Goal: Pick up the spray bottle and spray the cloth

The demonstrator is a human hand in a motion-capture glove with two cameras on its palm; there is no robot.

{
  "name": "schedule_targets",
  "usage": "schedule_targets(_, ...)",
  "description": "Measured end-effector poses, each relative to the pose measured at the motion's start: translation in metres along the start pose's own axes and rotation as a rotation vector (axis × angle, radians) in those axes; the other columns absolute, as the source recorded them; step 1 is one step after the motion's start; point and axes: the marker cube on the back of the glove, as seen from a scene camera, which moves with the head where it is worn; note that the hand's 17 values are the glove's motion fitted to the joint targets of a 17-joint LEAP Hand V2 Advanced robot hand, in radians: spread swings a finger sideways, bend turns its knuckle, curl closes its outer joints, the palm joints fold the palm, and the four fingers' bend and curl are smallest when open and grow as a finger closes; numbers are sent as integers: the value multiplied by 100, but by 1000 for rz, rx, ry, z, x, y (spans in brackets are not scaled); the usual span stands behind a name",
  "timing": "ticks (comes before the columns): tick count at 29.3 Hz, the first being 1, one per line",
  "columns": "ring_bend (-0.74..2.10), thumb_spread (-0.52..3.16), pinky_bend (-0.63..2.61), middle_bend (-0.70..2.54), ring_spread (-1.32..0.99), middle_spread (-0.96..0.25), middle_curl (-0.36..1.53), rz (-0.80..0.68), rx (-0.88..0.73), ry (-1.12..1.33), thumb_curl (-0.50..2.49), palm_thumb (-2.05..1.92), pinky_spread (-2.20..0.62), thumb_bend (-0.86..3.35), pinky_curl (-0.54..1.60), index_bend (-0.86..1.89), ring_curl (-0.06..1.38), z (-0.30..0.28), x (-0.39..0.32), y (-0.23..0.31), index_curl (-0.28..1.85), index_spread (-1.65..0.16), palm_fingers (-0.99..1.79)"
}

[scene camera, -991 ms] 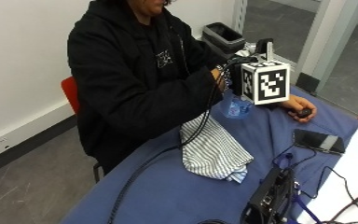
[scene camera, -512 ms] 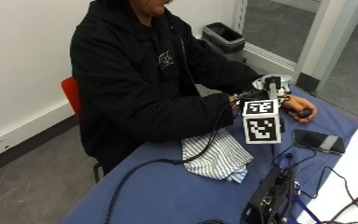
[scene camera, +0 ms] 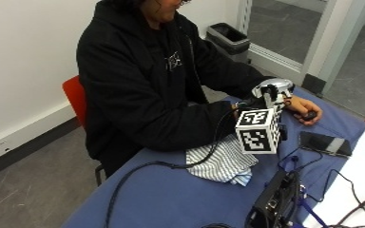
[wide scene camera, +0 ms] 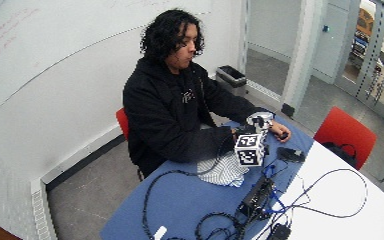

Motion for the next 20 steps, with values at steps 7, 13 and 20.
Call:
schedule_targets(7,73,28,51,63,-22,-20,61,-1,-5,-15,89,98,-28,-3,46,27,53,0,1,0,70,-30,135)
schedule_targets(13,73,27,50,63,-21,-20,61,78,-84,-15,89,98,-28,-3,45,27,53,-4,3,-3,70,-30,133)
schedule_targets(20,60,62,34,63,-12,-11,59,64,-199,242,83,87,-7,-4,44,11,50,-39,-25,29,64,-25,78)
